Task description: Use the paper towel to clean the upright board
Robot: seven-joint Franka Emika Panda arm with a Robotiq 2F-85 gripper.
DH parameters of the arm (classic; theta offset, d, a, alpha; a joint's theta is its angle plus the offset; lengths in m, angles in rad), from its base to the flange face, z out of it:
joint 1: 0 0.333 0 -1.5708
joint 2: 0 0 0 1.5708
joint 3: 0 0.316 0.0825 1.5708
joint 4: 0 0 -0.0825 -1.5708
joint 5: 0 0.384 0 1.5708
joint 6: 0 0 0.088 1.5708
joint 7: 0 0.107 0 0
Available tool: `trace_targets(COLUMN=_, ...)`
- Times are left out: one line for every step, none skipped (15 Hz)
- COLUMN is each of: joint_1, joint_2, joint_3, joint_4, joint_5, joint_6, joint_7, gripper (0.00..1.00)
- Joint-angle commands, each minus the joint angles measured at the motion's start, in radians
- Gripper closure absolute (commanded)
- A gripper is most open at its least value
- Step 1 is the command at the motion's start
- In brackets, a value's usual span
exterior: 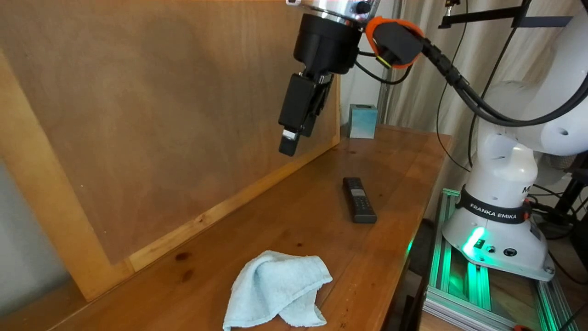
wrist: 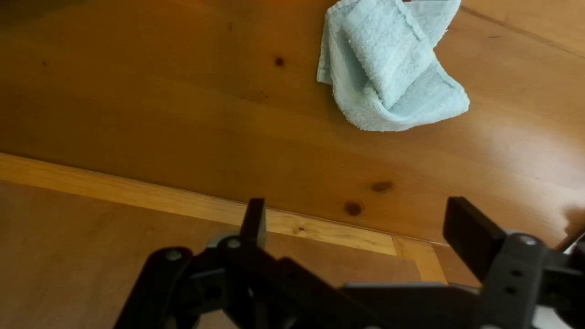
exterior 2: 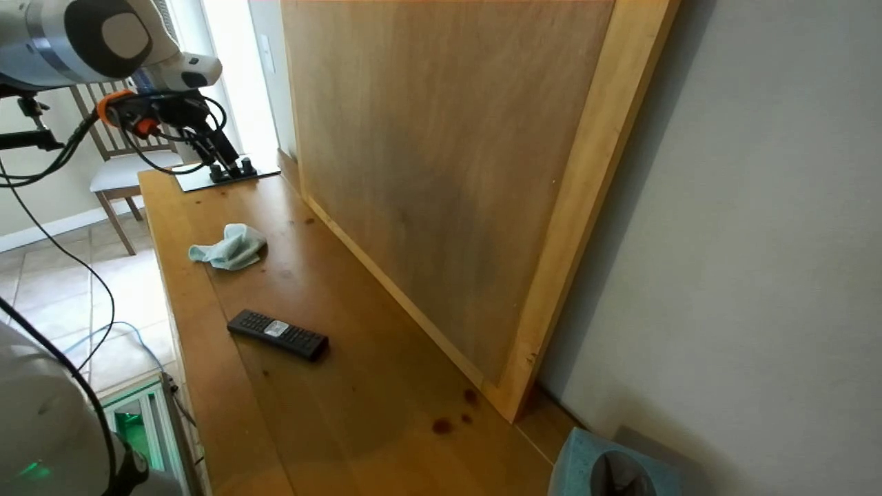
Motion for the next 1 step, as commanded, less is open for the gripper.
trace_targets(joint_1=-0.024, joint_2=-0.004, joint_3=0.021, joint_4=0.002, joint_5=0.014, joint_6=-0.003, joint_7=-0.011, gripper=0.0)
